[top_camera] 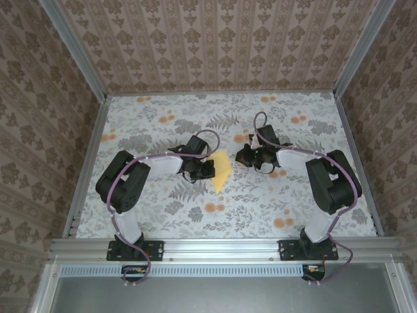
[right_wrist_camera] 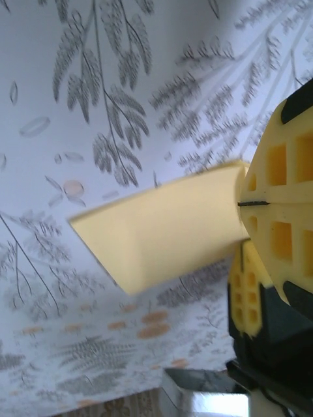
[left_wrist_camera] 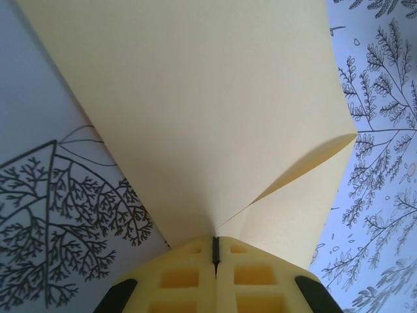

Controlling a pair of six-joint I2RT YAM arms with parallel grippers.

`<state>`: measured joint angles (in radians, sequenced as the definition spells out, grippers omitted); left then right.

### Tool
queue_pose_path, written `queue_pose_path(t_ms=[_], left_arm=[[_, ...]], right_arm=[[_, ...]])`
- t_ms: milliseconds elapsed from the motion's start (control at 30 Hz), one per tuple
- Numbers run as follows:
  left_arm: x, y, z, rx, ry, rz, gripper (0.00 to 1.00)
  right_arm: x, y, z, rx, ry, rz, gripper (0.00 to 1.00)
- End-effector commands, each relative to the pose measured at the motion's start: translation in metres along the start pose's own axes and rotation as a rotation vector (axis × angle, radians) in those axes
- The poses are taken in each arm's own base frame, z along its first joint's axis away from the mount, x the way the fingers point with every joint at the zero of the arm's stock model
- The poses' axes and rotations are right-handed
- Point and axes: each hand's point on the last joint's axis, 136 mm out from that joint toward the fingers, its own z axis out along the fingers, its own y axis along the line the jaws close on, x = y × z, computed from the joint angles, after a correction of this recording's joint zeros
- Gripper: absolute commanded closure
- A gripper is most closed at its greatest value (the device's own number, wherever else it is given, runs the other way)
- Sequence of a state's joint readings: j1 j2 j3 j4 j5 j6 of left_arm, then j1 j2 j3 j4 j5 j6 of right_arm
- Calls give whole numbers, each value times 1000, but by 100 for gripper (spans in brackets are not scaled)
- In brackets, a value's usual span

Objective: Fold a paper plane with a square sheet of paper (pick it up from the middle)
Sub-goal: Third fold the triangle at the center of the table.

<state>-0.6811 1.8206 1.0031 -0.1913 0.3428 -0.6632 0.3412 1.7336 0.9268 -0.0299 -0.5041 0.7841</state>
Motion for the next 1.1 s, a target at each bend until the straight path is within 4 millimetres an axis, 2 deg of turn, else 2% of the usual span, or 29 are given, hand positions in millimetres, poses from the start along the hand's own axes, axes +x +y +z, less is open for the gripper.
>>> queue_pose_path(t_ms=[0,100,200,400,600,833,1067], left_arm=[[-9,-16,-23,18,-35,71,93],[-15,-34,-39,69,-84,90,83],[-9,-42,-44,95,-104,74,79],[16,-50,-38,107,-127,29,83],[31,-57,-28,113,-129,27,85],[44,-40,-6,47,-89,-2,88],[52,-25,0,10,-78,-22,91]], right_arm=[[18,-7,-3,27,20,2,98],[24,-10,-5,43,19,-5,98],[26,-7,0,53,33,-25,98],[32,0,27,74,98,-54,98],[33,1,46,84,131,-60,98],[35,-10,49,122,135,-34,98],[43,-15,44,123,134,5,98]])
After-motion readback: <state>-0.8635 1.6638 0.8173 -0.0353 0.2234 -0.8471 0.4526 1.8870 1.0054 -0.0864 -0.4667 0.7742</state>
